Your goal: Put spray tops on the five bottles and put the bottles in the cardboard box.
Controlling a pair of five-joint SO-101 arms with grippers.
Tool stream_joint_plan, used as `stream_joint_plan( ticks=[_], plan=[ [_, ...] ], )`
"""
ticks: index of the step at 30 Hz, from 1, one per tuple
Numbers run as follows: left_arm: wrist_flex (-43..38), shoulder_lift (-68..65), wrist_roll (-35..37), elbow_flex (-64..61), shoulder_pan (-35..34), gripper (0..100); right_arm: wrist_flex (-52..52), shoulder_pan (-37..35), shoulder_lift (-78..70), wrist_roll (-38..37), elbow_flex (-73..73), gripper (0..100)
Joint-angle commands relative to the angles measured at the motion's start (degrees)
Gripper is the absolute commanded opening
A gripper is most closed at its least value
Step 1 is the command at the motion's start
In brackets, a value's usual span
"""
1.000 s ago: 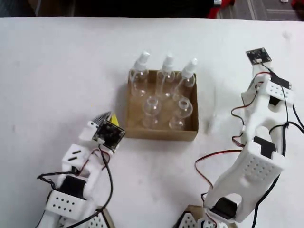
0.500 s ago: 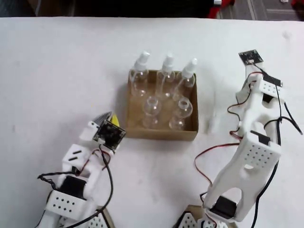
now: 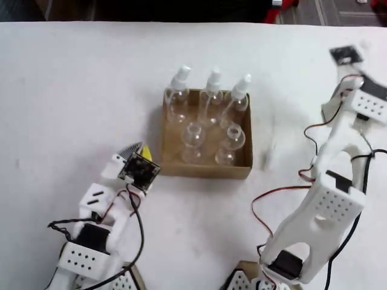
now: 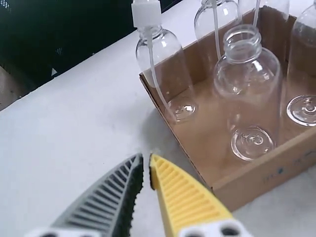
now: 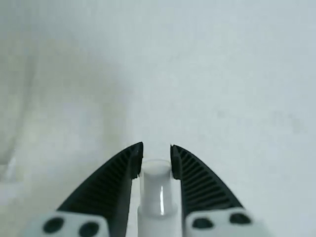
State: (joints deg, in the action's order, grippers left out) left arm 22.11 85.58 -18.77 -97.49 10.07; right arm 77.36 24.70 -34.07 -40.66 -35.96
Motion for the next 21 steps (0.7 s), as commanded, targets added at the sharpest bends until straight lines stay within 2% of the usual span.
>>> stream_joint_plan(
  ticks=[1, 6, 8, 10, 12, 16, 19, 21],
  plan=[
    [-1.6, -0.1, -0.4, 0.4, 3.6, 3, 9.5, -1.0, 10.3, -0.5, -6.4, 1.5],
    [2.5, -0.1, 0.5, 4.5, 7.4, 3, 16.2, -5.6, 18.4, -0.2, -7.8, 1.5],
    [6.6, -0.1, 4.7, 8.1, 7.6, 4, 18.4, -8.4, 22.2, -0.2, -7.8, 1.5],
    [11.7, -0.1, 11.8, 12.6, 7.5, 5, 20.3, -11.9, 26.2, -0.1, -7.8, 1.5],
    [18.0, -0.1, 18.5, 17.6, 7.1, 9, 21.1, -15.6, 30.9, 1.8, -7.6, 1.5],
    [29.0, -0.1, 28.7, 24.9, 7.0, 23, 21.1, -22.3, 41.2, 11.0, -7.5, 1.5],
    [33.1, 0.0, 32.4, 27.9, 7.5, 30, 21.1, -28.6, 46.6, 15.6, -7.1, 1.5],
    [33.7, 0.0, 32.4, 29.2, 8.0, 30, 21.1, -32.9, 48.5, 17.2, -6.1, 1.5]
  ],
)
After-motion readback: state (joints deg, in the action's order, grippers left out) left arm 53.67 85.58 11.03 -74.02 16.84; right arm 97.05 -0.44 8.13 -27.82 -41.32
